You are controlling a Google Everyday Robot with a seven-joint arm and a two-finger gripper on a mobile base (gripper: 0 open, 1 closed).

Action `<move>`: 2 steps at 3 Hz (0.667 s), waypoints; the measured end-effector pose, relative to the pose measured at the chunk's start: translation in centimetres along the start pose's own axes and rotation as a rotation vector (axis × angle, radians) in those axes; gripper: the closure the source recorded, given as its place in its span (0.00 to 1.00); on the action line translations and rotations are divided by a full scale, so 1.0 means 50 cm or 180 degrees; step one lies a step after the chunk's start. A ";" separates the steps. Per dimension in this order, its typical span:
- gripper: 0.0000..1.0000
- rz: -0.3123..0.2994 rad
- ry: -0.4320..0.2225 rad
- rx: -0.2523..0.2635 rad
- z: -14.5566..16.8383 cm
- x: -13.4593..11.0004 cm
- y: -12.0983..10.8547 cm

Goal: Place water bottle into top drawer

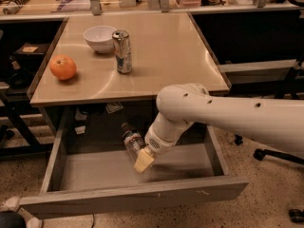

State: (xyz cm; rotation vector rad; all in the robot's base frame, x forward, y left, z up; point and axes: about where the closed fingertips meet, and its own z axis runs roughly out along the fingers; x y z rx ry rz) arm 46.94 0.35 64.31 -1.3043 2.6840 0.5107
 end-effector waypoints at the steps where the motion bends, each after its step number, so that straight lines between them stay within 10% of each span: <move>1: 1.00 0.0012 -0.0039 -0.0074 0.036 -0.006 -0.012; 2: 1.00 0.0016 -0.0127 -0.0146 0.060 -0.003 -0.015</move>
Offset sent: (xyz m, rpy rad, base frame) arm 0.0071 0.0086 -0.0420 0.1050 0.0108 -0.0117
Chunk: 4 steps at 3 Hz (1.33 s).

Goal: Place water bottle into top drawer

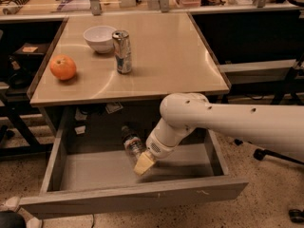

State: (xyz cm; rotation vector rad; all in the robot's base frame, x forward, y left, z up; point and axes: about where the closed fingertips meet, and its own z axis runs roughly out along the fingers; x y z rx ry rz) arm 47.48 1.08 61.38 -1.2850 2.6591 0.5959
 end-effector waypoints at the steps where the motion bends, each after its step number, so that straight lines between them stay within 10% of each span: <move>1: 0.83 0.0000 -0.0007 -0.0004 0.002 0.000 -0.001; 4: 0.13 0.0000 -0.0007 -0.0004 0.002 0.000 -0.001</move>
Offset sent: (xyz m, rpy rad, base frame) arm 0.0002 0.0001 -0.0009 0.0025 -0.0004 -0.0003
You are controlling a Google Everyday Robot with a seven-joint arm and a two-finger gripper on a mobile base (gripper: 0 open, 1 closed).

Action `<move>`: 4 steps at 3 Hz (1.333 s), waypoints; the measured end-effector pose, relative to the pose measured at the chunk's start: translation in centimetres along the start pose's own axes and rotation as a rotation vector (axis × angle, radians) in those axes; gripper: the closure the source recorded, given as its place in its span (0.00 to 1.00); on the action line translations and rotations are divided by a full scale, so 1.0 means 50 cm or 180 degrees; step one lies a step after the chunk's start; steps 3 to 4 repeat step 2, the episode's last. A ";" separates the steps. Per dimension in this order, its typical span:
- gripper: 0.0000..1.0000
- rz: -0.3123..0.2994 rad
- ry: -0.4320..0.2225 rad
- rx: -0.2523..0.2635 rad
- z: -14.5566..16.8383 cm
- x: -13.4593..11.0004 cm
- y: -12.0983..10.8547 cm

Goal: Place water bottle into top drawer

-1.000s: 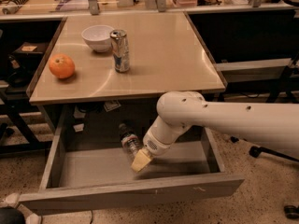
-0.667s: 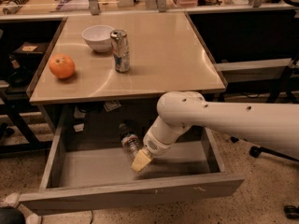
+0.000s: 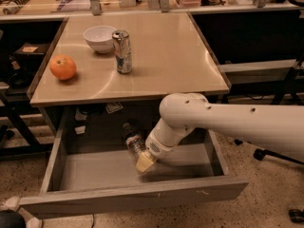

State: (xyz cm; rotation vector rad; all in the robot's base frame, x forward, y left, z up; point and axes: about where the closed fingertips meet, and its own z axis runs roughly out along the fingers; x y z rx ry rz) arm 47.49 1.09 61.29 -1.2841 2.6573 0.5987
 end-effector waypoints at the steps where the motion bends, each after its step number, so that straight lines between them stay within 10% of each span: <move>1: 0.00 0.0000 0.0000 0.0000 0.000 0.000 0.000; 4: 0.00 0.0000 0.0000 0.0000 0.000 0.000 0.000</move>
Offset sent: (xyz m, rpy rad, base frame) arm 0.0000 0.0000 0.0000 0.0000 0.0000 0.0000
